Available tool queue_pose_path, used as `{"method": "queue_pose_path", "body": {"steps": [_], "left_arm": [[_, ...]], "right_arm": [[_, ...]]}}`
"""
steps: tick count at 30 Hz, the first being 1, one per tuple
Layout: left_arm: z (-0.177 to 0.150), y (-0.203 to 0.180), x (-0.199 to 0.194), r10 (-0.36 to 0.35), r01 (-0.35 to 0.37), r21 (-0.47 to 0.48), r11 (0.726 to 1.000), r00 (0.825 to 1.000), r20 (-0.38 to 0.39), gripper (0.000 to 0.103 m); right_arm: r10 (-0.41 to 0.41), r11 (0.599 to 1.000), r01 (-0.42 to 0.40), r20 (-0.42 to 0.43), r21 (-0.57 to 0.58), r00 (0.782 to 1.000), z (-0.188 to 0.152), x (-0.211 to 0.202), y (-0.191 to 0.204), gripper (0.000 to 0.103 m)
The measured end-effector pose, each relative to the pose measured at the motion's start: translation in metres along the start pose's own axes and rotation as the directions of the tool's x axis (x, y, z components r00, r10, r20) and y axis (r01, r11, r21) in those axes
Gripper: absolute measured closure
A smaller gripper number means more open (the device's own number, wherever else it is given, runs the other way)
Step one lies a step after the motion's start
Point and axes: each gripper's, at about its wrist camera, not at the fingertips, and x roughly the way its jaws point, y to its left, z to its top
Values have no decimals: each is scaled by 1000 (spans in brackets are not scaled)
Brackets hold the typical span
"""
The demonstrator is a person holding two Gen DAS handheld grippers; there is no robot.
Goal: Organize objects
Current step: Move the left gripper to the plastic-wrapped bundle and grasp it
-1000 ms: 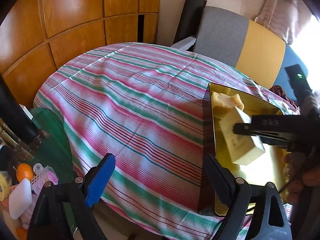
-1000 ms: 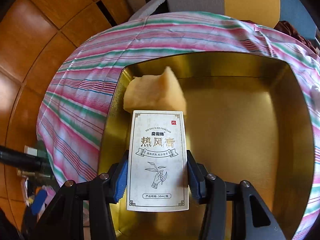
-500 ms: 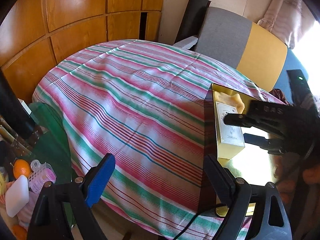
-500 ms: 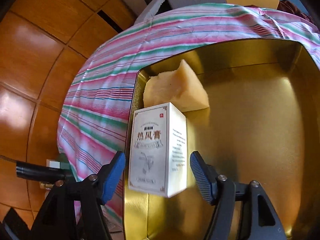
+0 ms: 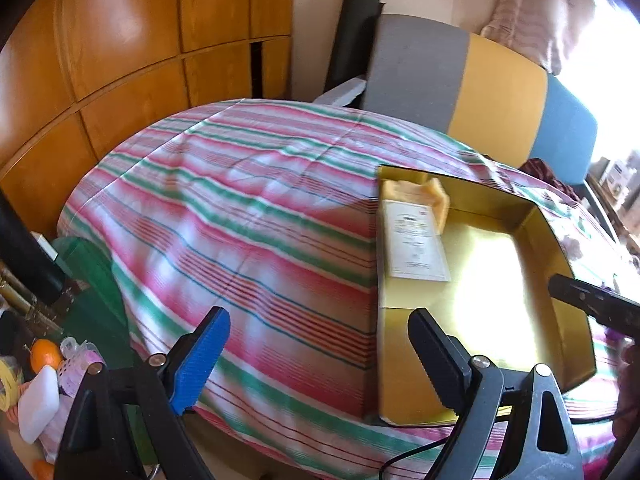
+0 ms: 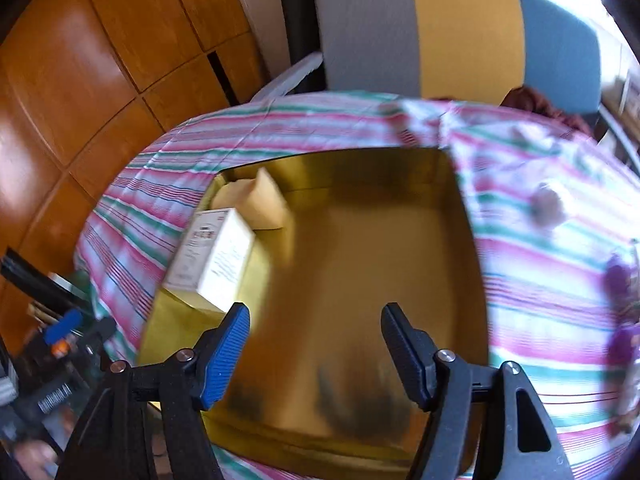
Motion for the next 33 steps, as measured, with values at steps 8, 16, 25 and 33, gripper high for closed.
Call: {"method": "queue_pose_path", "body": {"steps": [8,16,25,33], "left_arm": [[3,-41,-11,-37,34,96,995,999,29,12],[11,-90,-16,-109,99,202,974,993,39,12],[25,-181,-23,-231,212,364,907,973,11,12],[47,-267,-5,-316,324,409,853,945,-88,12]], "right_arm": [[-99,994,97,37,55,994,-19,-42,-64,31],[-269,943,256,36,213,962,-40,-83,-160,31],[-436,809,348,87,475,896,-67,-138,-267,31],[-460,678,275,102,681,882,-97,-151,-323,31]]}}
